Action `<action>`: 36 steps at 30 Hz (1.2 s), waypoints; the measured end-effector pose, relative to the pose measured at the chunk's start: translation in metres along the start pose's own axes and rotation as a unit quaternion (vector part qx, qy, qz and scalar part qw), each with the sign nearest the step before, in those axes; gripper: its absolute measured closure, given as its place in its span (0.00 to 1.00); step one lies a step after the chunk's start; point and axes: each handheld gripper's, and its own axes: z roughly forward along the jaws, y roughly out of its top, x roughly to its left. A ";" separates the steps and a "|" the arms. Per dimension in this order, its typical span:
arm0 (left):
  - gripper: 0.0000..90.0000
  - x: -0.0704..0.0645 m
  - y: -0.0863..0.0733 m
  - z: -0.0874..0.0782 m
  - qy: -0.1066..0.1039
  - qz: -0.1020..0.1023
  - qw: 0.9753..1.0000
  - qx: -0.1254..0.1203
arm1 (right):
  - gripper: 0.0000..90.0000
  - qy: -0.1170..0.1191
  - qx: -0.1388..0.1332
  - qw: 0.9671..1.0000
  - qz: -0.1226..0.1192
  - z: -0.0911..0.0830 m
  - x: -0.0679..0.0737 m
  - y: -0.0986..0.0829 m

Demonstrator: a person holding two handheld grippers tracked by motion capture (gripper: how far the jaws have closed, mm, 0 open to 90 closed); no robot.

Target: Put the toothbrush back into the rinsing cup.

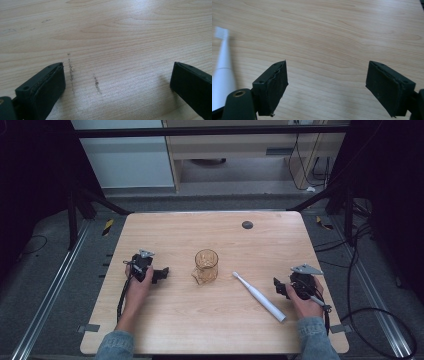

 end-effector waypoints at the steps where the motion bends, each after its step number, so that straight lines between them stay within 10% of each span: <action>1: 0.00 0.000 0.000 0.000 0.000 0.000 1.000 0.000 | 0.21 0.003 0.002 1.000 -0.006 -0.001 0.003 0.001; 21: 0.00 -0.002 0.000 0.000 0.006 -0.003 1.000 -0.001 | 0.20 0.035 0.071 0.994 -0.081 -0.022 0.059 0.033; 36: 0.00 -0.002 0.006 0.006 0.009 -0.008 1.000 0.000 | 0.24 0.032 0.121 0.987 -0.103 -0.018 0.064 0.042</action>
